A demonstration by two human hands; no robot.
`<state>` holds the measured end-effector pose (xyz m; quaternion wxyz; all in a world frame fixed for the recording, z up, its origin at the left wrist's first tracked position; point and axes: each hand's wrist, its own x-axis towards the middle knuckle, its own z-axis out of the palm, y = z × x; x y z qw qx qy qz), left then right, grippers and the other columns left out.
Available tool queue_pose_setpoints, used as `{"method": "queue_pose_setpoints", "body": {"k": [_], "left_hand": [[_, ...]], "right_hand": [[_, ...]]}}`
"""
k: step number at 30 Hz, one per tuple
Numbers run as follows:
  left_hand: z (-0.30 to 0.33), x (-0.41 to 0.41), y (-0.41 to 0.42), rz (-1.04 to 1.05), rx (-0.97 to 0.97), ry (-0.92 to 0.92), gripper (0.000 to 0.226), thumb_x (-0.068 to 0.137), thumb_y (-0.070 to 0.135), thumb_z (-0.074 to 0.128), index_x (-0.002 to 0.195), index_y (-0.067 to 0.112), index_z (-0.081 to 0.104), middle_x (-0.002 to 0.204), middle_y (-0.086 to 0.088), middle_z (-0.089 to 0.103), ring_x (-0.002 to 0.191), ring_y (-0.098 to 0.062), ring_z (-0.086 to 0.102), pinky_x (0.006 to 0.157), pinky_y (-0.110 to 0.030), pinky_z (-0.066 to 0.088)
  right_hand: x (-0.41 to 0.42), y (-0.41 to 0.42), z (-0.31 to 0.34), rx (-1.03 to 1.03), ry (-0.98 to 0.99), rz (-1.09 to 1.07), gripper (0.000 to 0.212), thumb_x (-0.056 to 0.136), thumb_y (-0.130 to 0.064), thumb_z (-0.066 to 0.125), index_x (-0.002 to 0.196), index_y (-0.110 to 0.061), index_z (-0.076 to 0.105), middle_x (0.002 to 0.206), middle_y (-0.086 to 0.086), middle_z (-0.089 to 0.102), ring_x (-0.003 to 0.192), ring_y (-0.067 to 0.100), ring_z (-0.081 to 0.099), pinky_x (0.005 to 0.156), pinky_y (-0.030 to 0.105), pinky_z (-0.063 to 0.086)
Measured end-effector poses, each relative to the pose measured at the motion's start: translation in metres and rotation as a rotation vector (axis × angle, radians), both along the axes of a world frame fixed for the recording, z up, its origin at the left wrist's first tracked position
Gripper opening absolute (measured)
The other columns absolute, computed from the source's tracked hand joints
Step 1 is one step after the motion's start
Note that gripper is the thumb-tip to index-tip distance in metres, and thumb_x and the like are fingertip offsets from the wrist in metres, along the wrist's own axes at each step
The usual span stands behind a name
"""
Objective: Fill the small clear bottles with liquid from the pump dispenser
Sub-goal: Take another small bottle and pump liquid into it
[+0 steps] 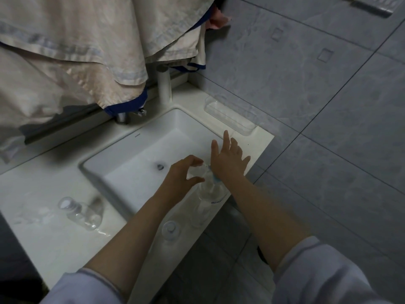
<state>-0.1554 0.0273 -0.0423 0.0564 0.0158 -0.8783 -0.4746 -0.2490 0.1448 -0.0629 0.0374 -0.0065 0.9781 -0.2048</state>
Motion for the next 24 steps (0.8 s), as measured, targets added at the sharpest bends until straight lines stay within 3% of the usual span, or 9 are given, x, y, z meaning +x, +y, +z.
{"method": "queue_pose_setpoints", "body": {"k": [15,24], "left_hand": [[-0.001,0.0,-0.002,-0.017,-0.001,0.031,0.04,0.079,0.014,0.071,0.115,0.002,0.057,0.115,-0.012,0.063,0.108,-0.023,0.058,0.1,-0.038,0.044],[0.004,-0.002,0.0,-0.009,0.005,0.025,0.041,0.08,0.014,0.07,0.116,0.001,0.056,0.116,-0.013,0.062,0.108,-0.022,0.058,0.099,-0.03,0.044]], "right_hand": [[0.0,0.0,-0.002,0.003,0.035,0.007,0.064,0.094,-0.061,0.006,0.151,-0.033,-0.004,0.159,0.003,0.009,0.145,0.028,0.01,0.112,0.06,-0.002],[-0.004,0.001,0.012,-0.007,0.052,0.015,0.064,0.095,-0.06,0.011,0.151,-0.033,-0.002,0.159,0.003,0.011,0.144,0.029,0.016,0.113,0.058,0.003]]}}
